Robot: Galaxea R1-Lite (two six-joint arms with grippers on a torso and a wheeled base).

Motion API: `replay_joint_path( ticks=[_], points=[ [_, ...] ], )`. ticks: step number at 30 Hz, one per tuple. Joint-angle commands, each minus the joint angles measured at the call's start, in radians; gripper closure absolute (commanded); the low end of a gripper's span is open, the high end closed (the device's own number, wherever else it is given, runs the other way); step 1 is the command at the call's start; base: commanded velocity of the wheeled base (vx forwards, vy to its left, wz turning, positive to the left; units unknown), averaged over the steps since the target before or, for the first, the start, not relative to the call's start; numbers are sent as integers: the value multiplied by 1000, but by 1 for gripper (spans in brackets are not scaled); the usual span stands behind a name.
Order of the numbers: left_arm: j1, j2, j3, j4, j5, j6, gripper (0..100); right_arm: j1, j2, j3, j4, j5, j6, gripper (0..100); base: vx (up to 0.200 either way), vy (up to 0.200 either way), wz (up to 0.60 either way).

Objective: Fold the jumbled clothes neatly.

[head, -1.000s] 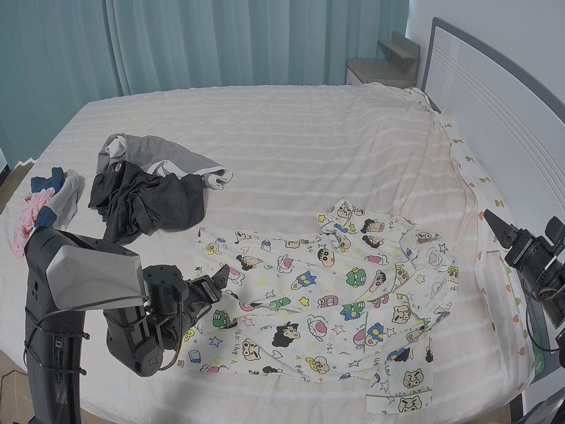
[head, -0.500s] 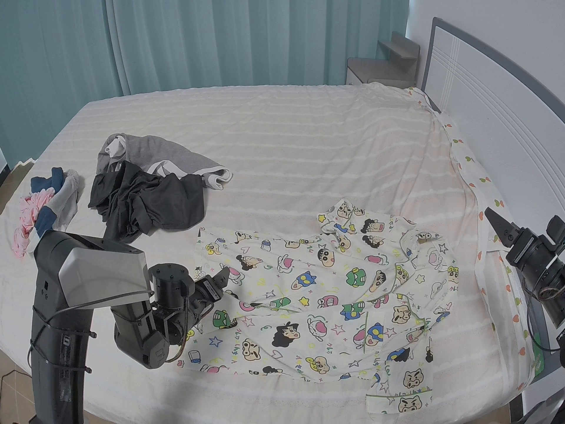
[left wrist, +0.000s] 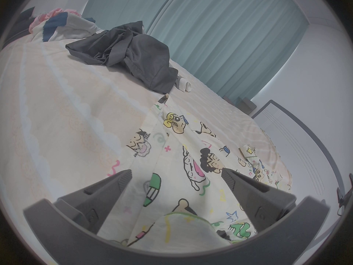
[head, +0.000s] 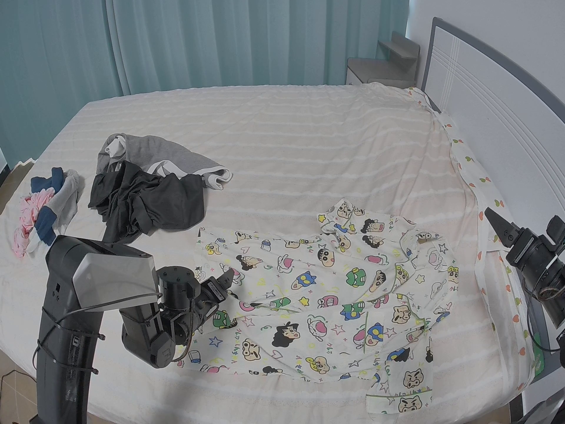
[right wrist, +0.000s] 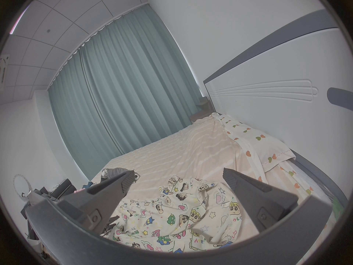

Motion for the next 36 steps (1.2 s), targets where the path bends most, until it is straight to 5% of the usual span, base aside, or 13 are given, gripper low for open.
replay_joint_path(
  ticks=[1,6,7,36],
  points=[
    [-2,14,-20,-1,1,-20,0,0,2,2,-1,0,0,0,0,0,0],
    [-3,17,-25,-1,-2,-37,0,0,2,2,-1,0,0,0,0,0,0],
    [-3,17,-25,-1,-2,-37,100,0,2,2,-1,-1,0,0,0,0,0],
    [37,-27,12,-2,0,-28,100,0,2,0,-1,0,0,0,0,0,0]
  ],
)
